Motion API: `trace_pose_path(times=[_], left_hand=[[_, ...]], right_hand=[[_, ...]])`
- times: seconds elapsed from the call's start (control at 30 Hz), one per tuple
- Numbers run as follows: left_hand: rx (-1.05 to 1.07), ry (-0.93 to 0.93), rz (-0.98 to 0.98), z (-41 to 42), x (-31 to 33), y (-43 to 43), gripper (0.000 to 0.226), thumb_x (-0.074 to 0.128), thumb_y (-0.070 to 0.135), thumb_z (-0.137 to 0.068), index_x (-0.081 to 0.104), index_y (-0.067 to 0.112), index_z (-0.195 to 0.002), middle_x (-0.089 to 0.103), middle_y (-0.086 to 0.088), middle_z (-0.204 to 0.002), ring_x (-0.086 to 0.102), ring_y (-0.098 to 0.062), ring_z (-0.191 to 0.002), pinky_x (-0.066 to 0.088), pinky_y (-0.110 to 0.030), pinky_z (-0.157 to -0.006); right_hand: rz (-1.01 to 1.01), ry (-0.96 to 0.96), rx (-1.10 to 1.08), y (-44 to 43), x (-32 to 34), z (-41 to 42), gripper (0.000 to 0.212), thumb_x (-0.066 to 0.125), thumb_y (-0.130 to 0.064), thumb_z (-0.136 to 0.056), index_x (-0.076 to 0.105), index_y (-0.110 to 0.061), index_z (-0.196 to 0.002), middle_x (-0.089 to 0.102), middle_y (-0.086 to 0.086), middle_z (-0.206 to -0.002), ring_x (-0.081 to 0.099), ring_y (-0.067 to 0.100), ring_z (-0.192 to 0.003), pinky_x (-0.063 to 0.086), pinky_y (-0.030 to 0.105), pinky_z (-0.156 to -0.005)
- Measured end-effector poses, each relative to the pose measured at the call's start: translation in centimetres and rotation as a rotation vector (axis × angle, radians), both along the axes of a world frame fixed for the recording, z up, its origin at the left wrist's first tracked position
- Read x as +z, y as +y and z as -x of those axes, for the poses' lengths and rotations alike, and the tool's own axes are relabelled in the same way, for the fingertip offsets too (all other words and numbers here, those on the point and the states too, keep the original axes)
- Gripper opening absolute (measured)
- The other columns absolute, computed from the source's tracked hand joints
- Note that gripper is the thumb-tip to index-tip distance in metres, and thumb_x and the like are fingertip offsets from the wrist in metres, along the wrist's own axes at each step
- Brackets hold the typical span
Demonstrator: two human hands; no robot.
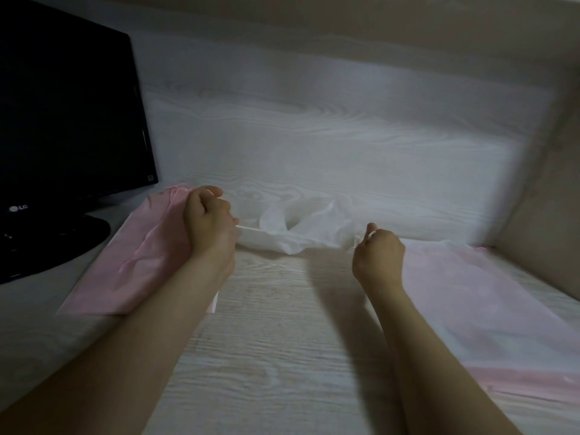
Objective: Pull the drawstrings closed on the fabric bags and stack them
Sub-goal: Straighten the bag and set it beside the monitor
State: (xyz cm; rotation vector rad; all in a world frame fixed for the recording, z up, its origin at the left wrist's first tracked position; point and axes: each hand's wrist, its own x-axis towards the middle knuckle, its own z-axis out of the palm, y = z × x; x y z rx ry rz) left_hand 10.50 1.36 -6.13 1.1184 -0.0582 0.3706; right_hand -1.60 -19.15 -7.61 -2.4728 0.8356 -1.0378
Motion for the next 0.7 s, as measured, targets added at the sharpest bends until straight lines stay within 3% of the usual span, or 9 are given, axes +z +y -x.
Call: trace_pose_path(times=[0.1, 0.2, 0.3, 0.4, 0.53, 0.6, 0.67, 0.7], left_hand=[[0.231, -0.146, -0.221, -0.1, -0.3, 0.6, 0.02, 0.036, 0.011, -0.106, 0.055, 0.013, -0.099, 0.059, -0.003, -0.087, 0.054, -0.02, -0.078, 0.045, -0.034, -0.073], [0.262, -0.391, -0.561, 1.0, -1.0, 0.5, 0.017, 0.041, 0.011, -0.106, 0.057, 0.007, -0.103, 0.061, -0.003, -0.089, 0.053, -0.023, -0.08, 0.036, -0.032, -0.072], [0.3, -0.584, -1.057, 1.8, -2.1, 0.1, 0.012, 0.051, 0.02, -0.098, 0.058, 0.015, -0.09, 0.059, -0.002, -0.084, 0.055, -0.028, -0.078, 0.034, -0.038, -0.072], [0.295, -0.476, -1.385, 1.8, -2.5, 0.2, 0.026, 0.048, 0.035, -0.092, 0.062, 0.02, -0.077, 0.051, -0.002, -0.093, 0.05, -0.027, -0.094, 0.031, -0.043, -0.084], [0.294, -0.417, -1.436, 1.6, -2.6, 0.5, 0.03, 0.048, 0.035, -0.098, 0.06, 0.023, -0.073, 0.048, 0.0, -0.095, 0.037, -0.023, -0.097, 0.025, -0.043, -0.085], [0.277, -0.376, -1.393, 1.5, -2.2, 0.6, 0.038, 0.043, 0.036, -0.104, 0.054, 0.021, -0.071, 0.051, 0.001, -0.089, 0.033, -0.022, -0.094, 0.022, -0.041, -0.08], [0.269, -0.363, -1.382, 1.3, -2.1, 0.6, 0.043, 0.042, 0.037, -0.106, 0.051, 0.02, -0.068, 0.055, 0.001, -0.08, 0.038, -0.024, -0.091, 0.02, -0.04, -0.077], [0.29, -0.376, -1.38, 1.3, -2.1, 0.5, 0.043, 0.043, 0.036, -0.106, 0.051, 0.02, -0.067, 0.056, 0.001, -0.077, 0.042, -0.026, -0.09, 0.019, -0.04, -0.077]], right_hand=[[0.047, 0.105, -0.035, -0.7, -0.5, 0.3, 0.029, 0.042, 0.01, -0.094, 0.066, 0.011, -0.11, 0.066, 0.03, -0.107, 0.055, 0.047, -0.111, 0.039, 0.042, -0.092], [0.153, 0.149, 0.006, -0.5, -1.3, -0.1, 0.028, 0.046, 0.006, -0.09, 0.069, 0.001, -0.107, 0.069, 0.025, -0.104, 0.057, 0.045, -0.107, 0.042, 0.048, -0.103], [0.112, 0.128, 0.027, -0.2, -1.2, -0.1, 0.021, 0.041, -0.006, -0.102, 0.058, -0.004, -0.112, 0.069, 0.022, -0.098, 0.061, 0.045, -0.098, 0.042, 0.046, -0.084], [-0.019, -0.039, 0.109, 0.4, -0.9, 0.2, 0.024, 0.042, -0.002, -0.096, 0.041, -0.007, -0.119, 0.053, 0.01, -0.078, 0.055, 0.042, -0.083, 0.039, 0.044, -0.072], [-0.127, -0.208, 0.216, 1.0, -0.3, 0.2, 0.017, 0.054, -0.012, -0.096, 0.048, -0.012, -0.112, 0.065, 0.011, -0.083, 0.056, 0.031, -0.08, 0.039, 0.037, -0.067], [-0.115, -0.251, 0.247, 1.2, -0.2, 0.2, 0.02, 0.057, -0.009, -0.093, 0.05, -0.014, -0.111, 0.062, 0.004, -0.073, 0.055, 0.021, -0.071, 0.036, 0.032, -0.061], [-0.139, -0.308, 0.284, 1.3, -0.1, 0.2, 0.02, 0.055, -0.004, -0.093, 0.05, -0.015, -0.11, 0.055, -0.001, -0.063, 0.052, 0.012, -0.061, 0.034, 0.022, -0.052], [-0.157, -0.317, 0.29, 1.2, -0.1, 0.1, 0.02, 0.053, -0.003, -0.094, 0.049, -0.015, -0.109, 0.053, -0.002, -0.061, 0.052, 0.012, -0.059, 0.035, 0.024, -0.053]])
